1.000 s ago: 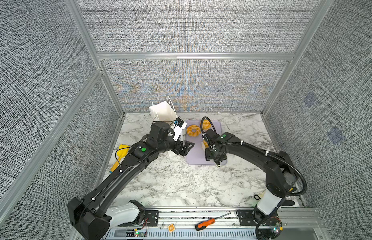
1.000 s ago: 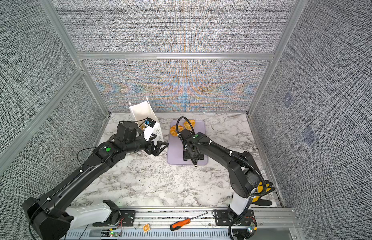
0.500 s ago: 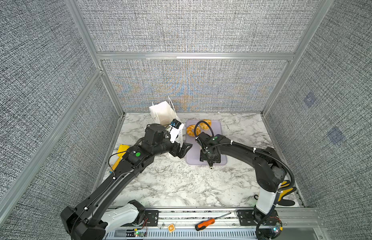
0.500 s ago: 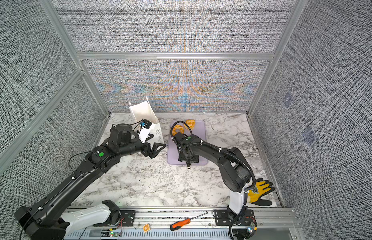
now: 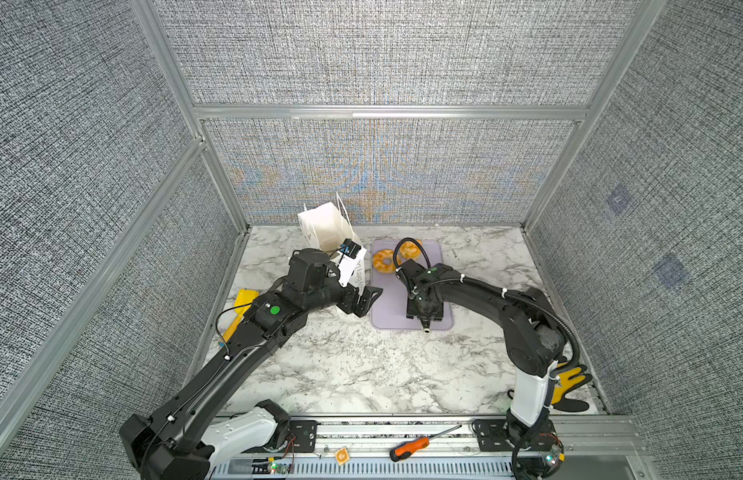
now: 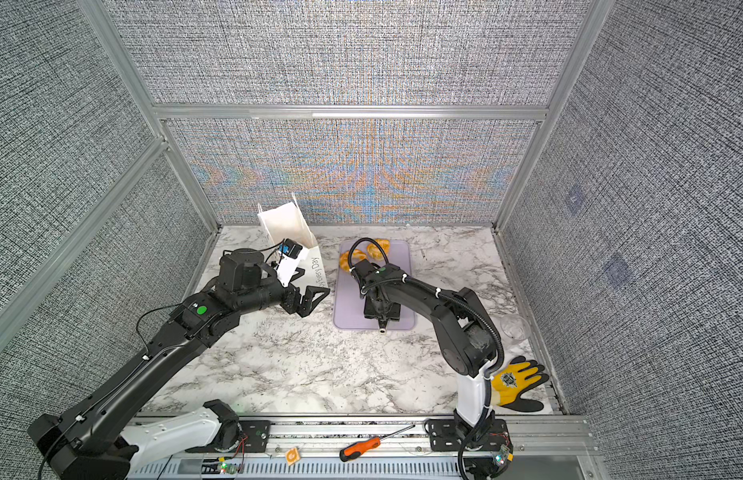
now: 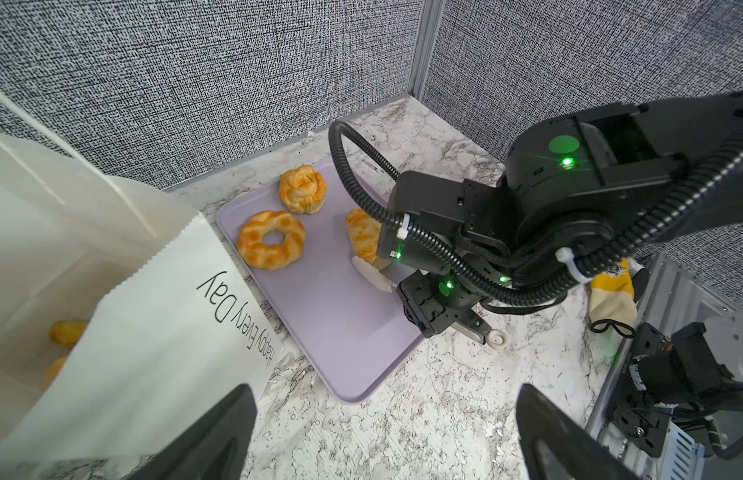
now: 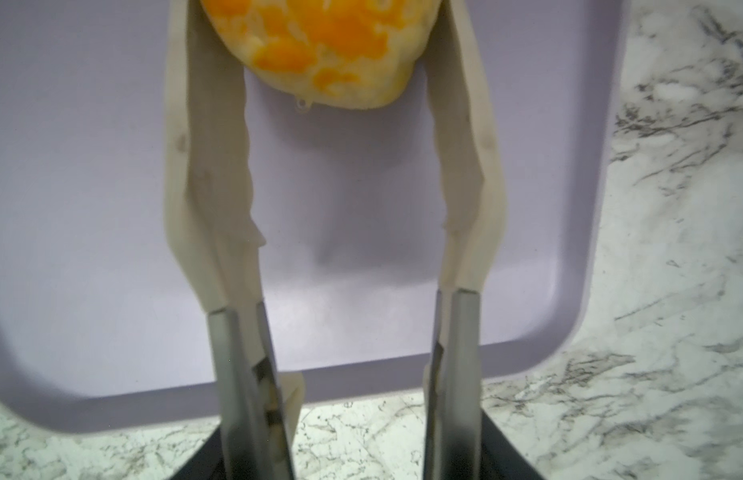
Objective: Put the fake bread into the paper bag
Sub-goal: 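Close the tongs on the cheese-topped roll with right gripper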
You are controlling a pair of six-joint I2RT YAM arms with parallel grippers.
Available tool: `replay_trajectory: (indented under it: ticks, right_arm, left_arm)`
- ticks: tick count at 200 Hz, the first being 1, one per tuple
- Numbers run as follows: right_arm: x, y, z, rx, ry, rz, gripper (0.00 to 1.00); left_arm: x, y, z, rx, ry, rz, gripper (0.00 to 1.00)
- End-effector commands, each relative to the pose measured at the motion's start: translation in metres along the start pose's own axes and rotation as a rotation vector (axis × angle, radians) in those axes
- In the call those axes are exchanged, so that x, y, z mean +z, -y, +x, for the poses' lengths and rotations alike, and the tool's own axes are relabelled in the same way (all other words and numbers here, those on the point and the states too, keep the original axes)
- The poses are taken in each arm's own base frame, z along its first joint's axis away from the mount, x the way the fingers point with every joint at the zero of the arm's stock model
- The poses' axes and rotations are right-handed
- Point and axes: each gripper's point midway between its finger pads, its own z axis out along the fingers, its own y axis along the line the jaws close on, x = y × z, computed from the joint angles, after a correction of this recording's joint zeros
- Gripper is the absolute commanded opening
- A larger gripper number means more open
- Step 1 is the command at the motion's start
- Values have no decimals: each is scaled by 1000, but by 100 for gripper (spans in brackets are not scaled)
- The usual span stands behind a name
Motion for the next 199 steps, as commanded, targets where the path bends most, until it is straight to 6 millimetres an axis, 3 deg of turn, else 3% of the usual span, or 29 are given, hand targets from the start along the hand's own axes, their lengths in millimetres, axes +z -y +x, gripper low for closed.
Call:
replay_trajectory:
  ticks: [1, 30, 87, 155, 199]
  right_arm:
    - [-2, 5, 7, -140, -13, -1, 60]
    - [-3, 6, 20, -275, -15, -67, 60]
    - [2, 31, 36, -363, -60, -41, 65]
    - [-6, 37, 20, -133, -26, 37, 71]
    - [-1, 25, 11, -77, -37, 32, 72]
  left_arm:
    - [0, -2, -6, 12, 20, -11, 99]
    - [2, -1, -7, 11, 17, -1, 99]
    - [3, 0, -7, 7, 14, 4, 99]
    - [3, 0, -8, 5, 15, 7, 99]
    - [2, 0, -7, 9, 15, 4, 99]
